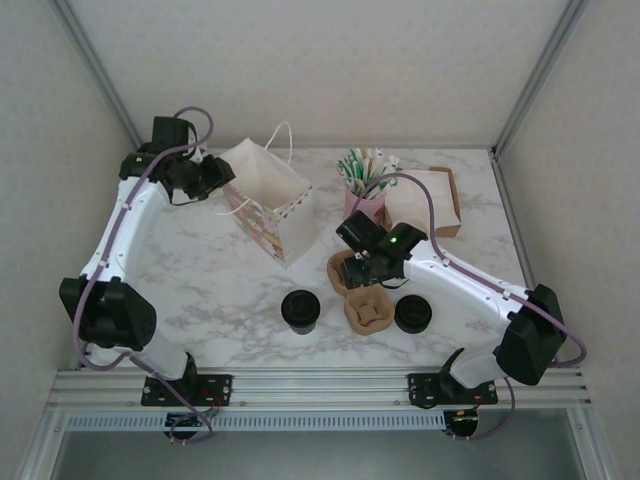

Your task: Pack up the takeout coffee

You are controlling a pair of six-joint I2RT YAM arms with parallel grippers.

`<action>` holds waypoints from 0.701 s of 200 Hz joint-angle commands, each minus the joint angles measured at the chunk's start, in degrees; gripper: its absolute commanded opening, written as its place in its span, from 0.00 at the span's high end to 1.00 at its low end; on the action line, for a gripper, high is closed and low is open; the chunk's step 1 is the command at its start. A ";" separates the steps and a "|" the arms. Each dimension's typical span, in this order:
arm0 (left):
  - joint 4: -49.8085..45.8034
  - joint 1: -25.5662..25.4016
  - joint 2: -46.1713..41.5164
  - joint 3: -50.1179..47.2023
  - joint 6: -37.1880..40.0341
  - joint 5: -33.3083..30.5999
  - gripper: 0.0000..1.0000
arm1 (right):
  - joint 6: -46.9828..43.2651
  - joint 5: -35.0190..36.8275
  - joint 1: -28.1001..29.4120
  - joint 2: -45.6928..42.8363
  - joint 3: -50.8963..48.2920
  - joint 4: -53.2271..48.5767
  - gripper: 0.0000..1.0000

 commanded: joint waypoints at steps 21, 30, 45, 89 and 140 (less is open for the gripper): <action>-4.32 -0.42 2.44 4.11 3.47 0.75 0.84 | -1.49 -0.06 -0.57 0.46 0.36 -1.90 0.44; -5.04 -0.37 2.93 5.09 3.99 1.36 0.86 | -1.50 -0.09 -0.52 0.36 0.29 -1.99 0.44; -6.60 -0.42 3.68 6.63 4.82 1.96 0.89 | -1.53 -0.29 -0.54 0.28 0.46 -2.23 0.44; -14.41 -0.36 6.15 11.96 8.17 3.62 1.00 | -1.69 -0.38 -0.66 0.27 1.32 -3.23 0.43; -21.95 -0.34 6.78 15.67 6.55 3.53 1.00 | -2.08 -0.99 -0.77 0.70 2.24 -3.03 0.43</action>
